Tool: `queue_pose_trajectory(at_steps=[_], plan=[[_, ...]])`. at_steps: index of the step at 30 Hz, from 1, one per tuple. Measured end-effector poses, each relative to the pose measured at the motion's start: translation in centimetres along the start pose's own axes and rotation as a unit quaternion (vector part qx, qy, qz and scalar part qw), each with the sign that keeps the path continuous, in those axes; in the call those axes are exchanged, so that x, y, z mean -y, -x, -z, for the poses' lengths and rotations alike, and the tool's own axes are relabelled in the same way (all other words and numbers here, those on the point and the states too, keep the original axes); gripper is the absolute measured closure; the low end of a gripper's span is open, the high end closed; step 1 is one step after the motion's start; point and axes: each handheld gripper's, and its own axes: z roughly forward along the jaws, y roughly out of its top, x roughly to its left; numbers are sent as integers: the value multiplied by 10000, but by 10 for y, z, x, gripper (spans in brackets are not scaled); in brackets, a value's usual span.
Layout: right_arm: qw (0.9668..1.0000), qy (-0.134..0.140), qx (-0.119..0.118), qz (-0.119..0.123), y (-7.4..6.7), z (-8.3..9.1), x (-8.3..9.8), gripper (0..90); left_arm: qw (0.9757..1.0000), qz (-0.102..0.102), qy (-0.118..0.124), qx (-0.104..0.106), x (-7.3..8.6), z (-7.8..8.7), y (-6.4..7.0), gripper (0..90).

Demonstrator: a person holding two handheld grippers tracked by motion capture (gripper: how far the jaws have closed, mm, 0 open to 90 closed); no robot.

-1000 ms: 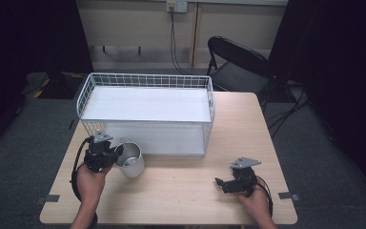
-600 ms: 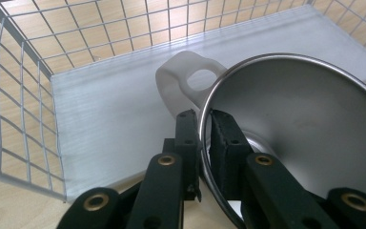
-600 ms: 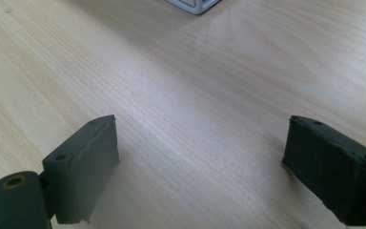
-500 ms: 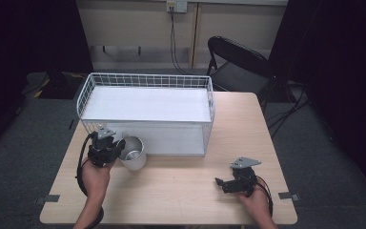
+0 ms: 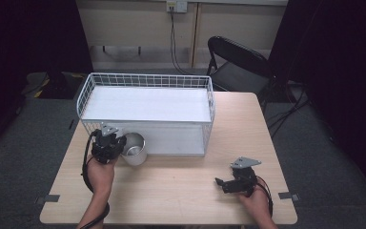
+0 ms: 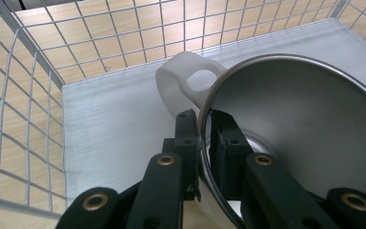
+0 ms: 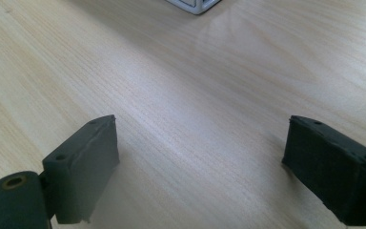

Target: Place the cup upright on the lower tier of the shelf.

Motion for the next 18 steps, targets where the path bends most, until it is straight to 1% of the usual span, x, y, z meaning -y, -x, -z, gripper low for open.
queue_pose_trajectory(at_steps=[4,7,9,12,18], plan=[[10000,-1,1,-1,0,0,0,105,10000,35,34,-45,-2,-2,0,822],[10000,0,0,-2,0,0,0,105,9999,33,40,-152,-4,-5,1,822],[10000,0,0,-1,0,0,0,105,9998,45,82,-187,-4,-5,1,822],[10000,0,0,-1,0,0,0,105,9996,61,136,-226,-5,-6,0,821],[10000,0,0,-1,0,0,0,105,9996,63,159,-244,-7,-9,2,813]])
